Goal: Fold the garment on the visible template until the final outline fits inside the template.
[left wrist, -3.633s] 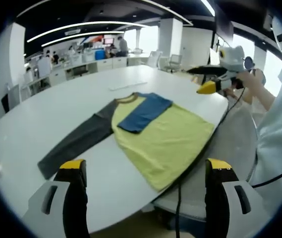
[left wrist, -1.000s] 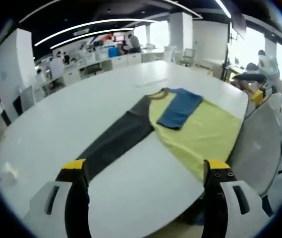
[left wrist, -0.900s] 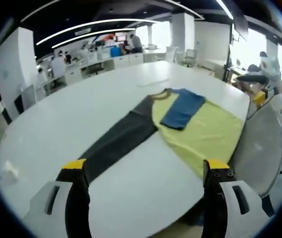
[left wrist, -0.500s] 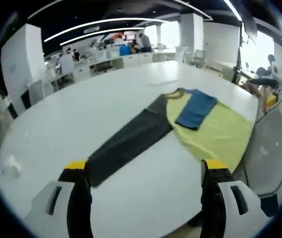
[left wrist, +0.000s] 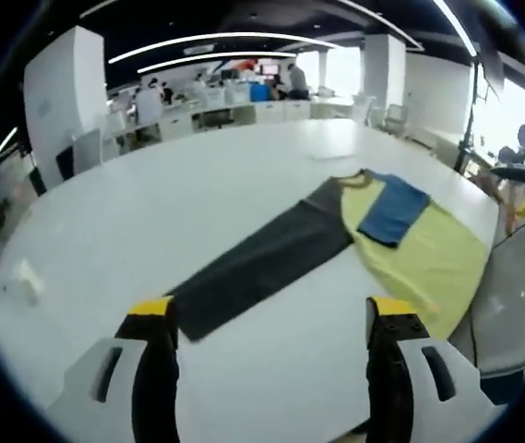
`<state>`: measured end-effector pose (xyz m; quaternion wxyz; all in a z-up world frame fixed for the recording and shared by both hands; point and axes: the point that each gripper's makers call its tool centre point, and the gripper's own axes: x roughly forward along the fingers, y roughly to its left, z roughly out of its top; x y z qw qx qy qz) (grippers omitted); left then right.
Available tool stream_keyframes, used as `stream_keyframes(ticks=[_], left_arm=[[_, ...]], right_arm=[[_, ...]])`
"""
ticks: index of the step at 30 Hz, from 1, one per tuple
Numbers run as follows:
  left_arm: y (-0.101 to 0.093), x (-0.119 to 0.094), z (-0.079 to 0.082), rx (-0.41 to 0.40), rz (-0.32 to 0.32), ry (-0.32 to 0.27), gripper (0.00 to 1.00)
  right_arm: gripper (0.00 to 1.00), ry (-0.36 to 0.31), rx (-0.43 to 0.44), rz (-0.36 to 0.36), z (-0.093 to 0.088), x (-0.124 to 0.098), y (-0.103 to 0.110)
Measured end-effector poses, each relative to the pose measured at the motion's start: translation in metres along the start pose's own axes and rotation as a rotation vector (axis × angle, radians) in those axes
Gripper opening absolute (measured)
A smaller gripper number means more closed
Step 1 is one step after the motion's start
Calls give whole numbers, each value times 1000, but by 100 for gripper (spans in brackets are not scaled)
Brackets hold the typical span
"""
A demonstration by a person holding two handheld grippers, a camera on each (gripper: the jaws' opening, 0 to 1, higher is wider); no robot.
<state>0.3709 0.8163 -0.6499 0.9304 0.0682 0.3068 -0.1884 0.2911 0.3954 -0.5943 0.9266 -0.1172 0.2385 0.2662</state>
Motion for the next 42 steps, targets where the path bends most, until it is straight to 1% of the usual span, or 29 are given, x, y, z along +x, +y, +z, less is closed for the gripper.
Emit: stream_keyframes(ticks=[7, 8, 10, 11, 12, 14, 16, 19, 20, 22, 25, 27, 29, 35, 36, 38, 42], left_arm=[[17, 10, -7, -51, 21, -2, 74], [21, 11, -6, -58, 36, -9, 73], [32, 13, -5, -33, 74, -22, 70], [35, 14, -8, -35, 83, -12, 69], [39, 17, -11, -40, 89, -1, 69], [44, 20, -12, -47, 94, -10, 69], [48, 23, -14, -68, 99, -10, 67], [57, 28, -17, -86, 110, -11, 68], [59, 30, -18, -81, 114, -10, 67], [62, 32, -19, -59, 120, 0, 66], [63, 36, -19, -74, 111, -7, 66], [65, 39, -20, -78, 111, -8, 64], [67, 42, -23, -88, 111, -2, 64], [79, 52, -35, -107, 133, 14, 63], [83, 54, -38, -117, 145, 20, 63], [89, 57, -42, -135, 151, 21, 63], [93, 58, -42, -153, 167, 12, 62]], right_arm=[[100, 3, -8, -7, 2, 1, 2], [100, 3, -9, -9, 3, 1, 2], [100, 6, -7, -11, 3, 1, 2], [100, 7, -7, -13, 3, 1, 3], [100, 7, -7, -15, 3, 1, 3], [100, 10, -6, -18, 3, 1, 4], [100, 11, -5, -23, 3, 0, 5], [100, 14, -2, -29, 3, 0, 6], [100, 16, -4, -32, 3, 0, 6], [100, 21, -3, -35, 3, 0, 7], [100, 26, -2, -43, 4, 0, 9], [100, 30, -3, -49, 5, 1, 10], [100, 30, -4, -53, 7, 2, 11], [100, 31, 2, -61, 8, 9, 20], [100, 31, 3, -63, 8, 10, 21], [100, 30, 4, -68, 8, 12, 21], [100, 29, 6, -71, 9, 15, 21]])
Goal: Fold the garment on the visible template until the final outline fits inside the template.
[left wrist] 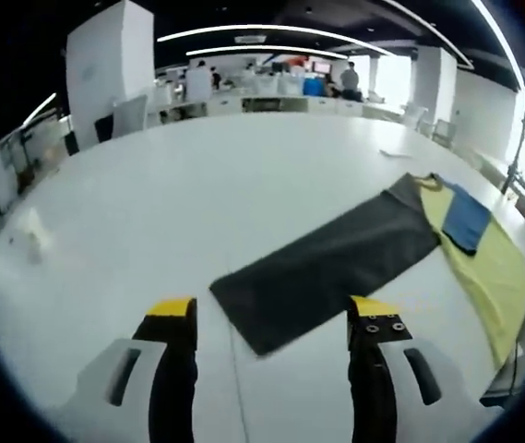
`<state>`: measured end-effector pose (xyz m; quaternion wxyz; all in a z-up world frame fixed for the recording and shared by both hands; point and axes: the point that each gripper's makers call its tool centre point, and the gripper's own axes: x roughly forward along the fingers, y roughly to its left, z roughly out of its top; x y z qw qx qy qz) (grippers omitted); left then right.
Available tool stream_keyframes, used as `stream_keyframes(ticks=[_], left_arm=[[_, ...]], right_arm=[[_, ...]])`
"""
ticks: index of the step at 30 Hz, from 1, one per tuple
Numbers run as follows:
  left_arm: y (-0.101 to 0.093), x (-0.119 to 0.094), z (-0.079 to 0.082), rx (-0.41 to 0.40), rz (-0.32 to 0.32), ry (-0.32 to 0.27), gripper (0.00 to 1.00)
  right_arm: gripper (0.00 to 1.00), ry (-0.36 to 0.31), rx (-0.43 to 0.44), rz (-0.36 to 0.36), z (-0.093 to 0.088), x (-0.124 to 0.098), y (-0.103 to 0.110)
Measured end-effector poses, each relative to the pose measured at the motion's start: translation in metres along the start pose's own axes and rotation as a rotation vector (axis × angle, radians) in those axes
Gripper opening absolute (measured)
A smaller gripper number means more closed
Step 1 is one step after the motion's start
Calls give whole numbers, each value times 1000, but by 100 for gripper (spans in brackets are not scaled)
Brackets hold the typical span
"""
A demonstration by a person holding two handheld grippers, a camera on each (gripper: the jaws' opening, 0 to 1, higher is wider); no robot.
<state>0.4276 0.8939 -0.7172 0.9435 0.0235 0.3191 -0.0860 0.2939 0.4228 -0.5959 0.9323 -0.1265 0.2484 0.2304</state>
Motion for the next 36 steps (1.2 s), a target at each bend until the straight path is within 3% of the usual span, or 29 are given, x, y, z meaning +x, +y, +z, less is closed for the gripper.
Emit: stream_keyframes(ticks=[14, 19, 36], left_arm=[[15, 18, -10, 6, 45, 43, 55], [26, 24, -11, -14, 81, 46, 46], [30, 33, -30, -71, 84, 78, 35]], right_arm=[[100, 2, -5, -11, 2, 5, -1], [100, 5, -4, -14, 1, 5, -2], [100, 18, 0, -15, -2, 4, 1]])
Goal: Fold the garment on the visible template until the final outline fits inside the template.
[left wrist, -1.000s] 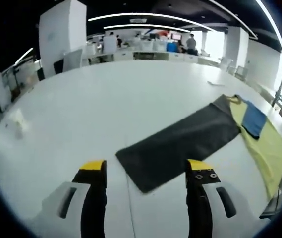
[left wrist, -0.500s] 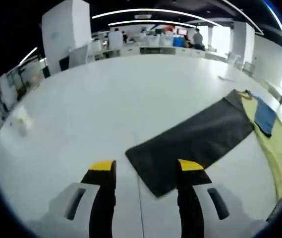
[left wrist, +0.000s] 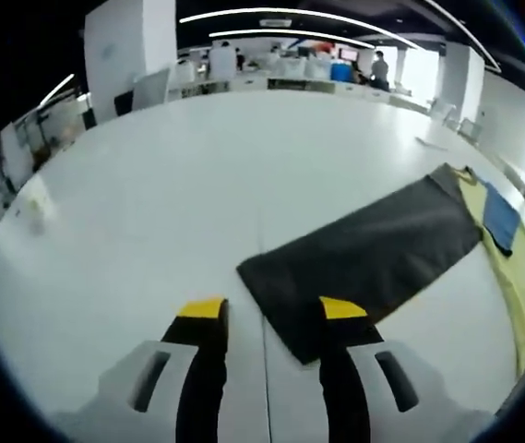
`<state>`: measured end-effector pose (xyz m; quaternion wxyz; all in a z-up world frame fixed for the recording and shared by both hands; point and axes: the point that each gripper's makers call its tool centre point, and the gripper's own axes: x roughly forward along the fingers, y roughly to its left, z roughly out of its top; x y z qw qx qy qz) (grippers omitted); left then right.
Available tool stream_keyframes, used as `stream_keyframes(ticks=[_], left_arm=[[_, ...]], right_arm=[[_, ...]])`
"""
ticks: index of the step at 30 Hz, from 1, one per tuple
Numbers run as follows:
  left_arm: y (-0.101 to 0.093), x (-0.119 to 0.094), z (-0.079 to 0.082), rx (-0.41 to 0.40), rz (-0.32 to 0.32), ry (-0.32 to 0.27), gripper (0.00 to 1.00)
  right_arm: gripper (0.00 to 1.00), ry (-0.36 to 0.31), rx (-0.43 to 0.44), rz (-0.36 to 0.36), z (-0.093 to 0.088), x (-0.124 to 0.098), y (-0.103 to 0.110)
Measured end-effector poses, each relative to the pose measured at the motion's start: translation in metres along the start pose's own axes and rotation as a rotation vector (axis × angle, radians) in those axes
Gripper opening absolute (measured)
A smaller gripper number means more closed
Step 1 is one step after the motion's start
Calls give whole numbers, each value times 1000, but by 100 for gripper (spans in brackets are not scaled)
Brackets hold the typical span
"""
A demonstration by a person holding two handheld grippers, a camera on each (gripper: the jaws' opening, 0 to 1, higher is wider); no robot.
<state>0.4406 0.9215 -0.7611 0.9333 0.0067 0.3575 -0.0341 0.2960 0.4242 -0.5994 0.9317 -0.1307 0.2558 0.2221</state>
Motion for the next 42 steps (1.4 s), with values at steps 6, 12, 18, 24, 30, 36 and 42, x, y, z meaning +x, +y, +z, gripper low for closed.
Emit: stream_keyframes(ticks=[6, 12, 18, 24, 30, 36, 42], left_arm=[[-4, 1, 0, 0, -21, 3, 25], [-4, 3, 2, 9, -31, 1, 22], [-3, 3, 2, -5, -31, -3, 17], [-4, 3, 2, -22, -41, -13, 10], [-5, 4, 2, -13, -35, -2, 10], [-3, 5, 3, -24, -33, -15, 9], [-11, 2, 2, -51, -56, -16, 1]], right_arm=[[100, -6, -2, 3, 3, 1, 2], [100, -3, -5, 8, 2, 2, 4], [100, -3, -3, 10, 2, 2, 3], [100, -5, -4, 10, 1, 2, 0], [100, -3, -4, 13, -1, 2, -1], [100, -9, 2, 6, -2, 1, -5], [100, -14, 3, 5, -4, 2, -7]])
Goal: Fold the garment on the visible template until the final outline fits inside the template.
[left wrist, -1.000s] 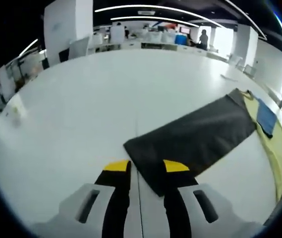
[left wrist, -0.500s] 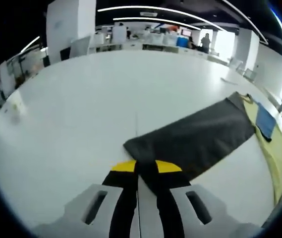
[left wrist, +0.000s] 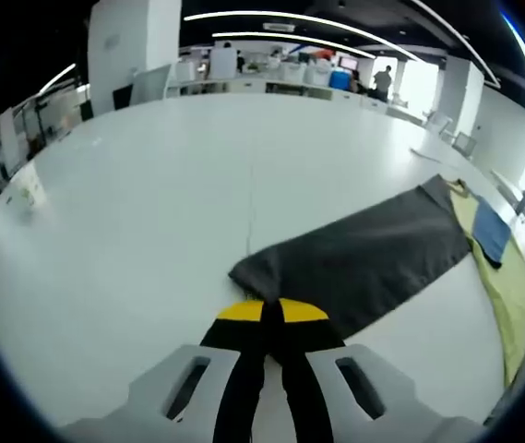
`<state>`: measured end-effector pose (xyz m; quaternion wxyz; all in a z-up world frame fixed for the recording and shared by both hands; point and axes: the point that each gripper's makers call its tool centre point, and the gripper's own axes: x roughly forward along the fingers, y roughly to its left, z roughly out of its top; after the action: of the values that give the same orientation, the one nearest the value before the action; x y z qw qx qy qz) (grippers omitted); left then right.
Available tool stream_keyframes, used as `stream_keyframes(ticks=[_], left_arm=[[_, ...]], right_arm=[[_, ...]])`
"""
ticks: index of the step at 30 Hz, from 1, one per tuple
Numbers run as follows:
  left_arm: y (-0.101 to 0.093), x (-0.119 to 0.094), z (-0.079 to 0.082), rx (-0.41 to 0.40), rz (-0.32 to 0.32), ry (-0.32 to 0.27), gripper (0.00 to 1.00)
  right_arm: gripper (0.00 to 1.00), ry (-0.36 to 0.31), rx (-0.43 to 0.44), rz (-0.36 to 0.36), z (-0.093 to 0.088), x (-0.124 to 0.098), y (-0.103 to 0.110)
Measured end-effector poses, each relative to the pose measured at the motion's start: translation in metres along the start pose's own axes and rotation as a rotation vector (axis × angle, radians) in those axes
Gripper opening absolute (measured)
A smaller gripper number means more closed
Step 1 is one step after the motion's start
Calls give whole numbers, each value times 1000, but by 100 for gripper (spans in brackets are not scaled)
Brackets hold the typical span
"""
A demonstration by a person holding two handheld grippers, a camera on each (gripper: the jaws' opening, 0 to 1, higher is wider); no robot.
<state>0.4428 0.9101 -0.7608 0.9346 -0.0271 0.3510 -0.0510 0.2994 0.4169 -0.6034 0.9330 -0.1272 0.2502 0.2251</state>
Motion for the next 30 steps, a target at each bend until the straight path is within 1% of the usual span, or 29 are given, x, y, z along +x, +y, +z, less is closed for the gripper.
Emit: stream_keyframes(ticks=[5, 9, 11, 17, 25, 27, 30], left_arm=[[-1, -2, 0, -23, 0, -5, 0], [0, 0, 0, -19, 11, 6, 0], [1, 1, 0, -10, 18, 2, 0], [0, -3, 0, -32, 30, 5, 0], [-5, -16, 17, -27, 43, -29, 0], [-6, -19, 21, -16, 52, -35, 0], [-9, -23, 24, -22, 58, -38, 0]], right_arm=[[100, -12, 2, -4, 0, -1, -5], [100, -17, 1, -8, 0, -5, -9], [100, -22, 0, -12, 0, -7, -12], [100, -30, 2, -7, -3, -9, -15], [100, -43, 3, 8, -6, -12, -20], [100, -44, 0, 11, -7, -13, -22], [100, -46, -1, 13, -7, -17, -25]])
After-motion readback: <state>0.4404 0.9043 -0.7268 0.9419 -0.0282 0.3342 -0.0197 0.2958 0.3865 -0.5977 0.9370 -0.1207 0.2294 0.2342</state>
